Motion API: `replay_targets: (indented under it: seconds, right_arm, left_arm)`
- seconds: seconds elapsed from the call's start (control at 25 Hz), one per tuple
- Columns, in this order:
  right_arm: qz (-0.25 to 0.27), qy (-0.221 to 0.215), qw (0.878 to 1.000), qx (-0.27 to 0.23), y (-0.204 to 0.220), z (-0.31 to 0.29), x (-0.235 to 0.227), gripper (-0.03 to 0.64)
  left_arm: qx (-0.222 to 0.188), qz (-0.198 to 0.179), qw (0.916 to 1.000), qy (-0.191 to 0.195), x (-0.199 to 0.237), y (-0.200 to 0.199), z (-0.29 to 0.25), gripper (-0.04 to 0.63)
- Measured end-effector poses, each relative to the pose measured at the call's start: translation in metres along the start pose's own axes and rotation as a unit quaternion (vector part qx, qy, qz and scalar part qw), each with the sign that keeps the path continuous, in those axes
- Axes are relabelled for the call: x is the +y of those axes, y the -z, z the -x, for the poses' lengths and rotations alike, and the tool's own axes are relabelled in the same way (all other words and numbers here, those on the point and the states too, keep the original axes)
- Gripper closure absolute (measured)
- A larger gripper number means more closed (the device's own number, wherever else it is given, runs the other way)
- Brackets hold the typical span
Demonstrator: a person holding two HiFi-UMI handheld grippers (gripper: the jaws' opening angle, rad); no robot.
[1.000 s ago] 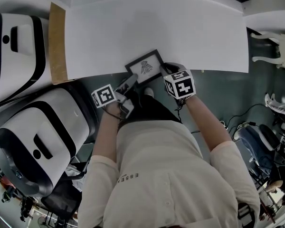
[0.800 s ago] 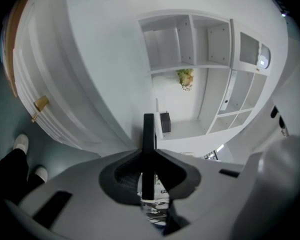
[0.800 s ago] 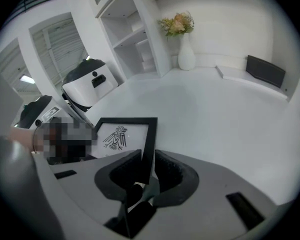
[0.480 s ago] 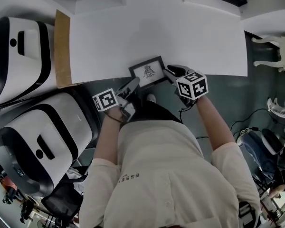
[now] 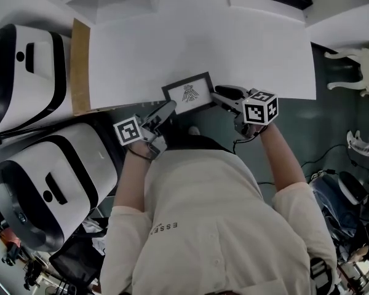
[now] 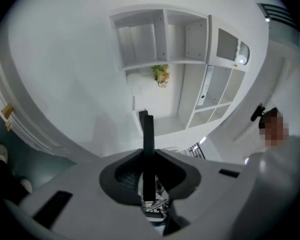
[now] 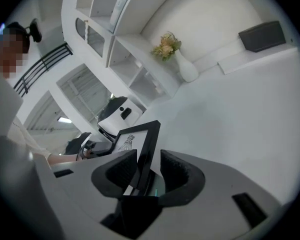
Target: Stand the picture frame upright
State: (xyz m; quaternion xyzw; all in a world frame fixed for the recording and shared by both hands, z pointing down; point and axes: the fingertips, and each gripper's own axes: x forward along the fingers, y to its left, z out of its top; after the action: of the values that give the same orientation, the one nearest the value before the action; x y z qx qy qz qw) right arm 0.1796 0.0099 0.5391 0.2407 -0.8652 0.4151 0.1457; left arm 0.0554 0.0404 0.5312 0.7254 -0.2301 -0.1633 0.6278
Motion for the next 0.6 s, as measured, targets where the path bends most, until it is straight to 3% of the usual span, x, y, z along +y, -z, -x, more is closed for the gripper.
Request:
replay_targets:
  seconds: [0.12, 0.32, 0.44, 0.6]
  right_arm:
    - [-0.043, -0.060, 0.997, -0.007, -0.005, 0.002, 0.011, 0.469]
    - [-0.104, -0.156, 0.982, -0.033, -0.027, -0.004, 0.033, 0.469]
    - [-0.124, -0.174, 0.976, -0.051, -0.044, -0.012, 0.035, 0.471]
    - [-0.124, -0.159, 0.979, -0.032, -0.062, -0.038, 0.033, 0.517]
  left_arm:
    - [0.008, -0.014, 0.9997, 0.020, -0.017, -0.004, 0.003, 0.523]
    - [0.035, -0.038, 0.9975, 0.048, -0.038, -0.022, 0.009, 0.523]
    - [0.057, -0.044, 0.9959, 0.054, -0.043, -0.033, 0.008, 0.523]
    - [0.081, -0.055, 0.9945, 0.038, -0.035, -0.065, 0.011, 0.523]
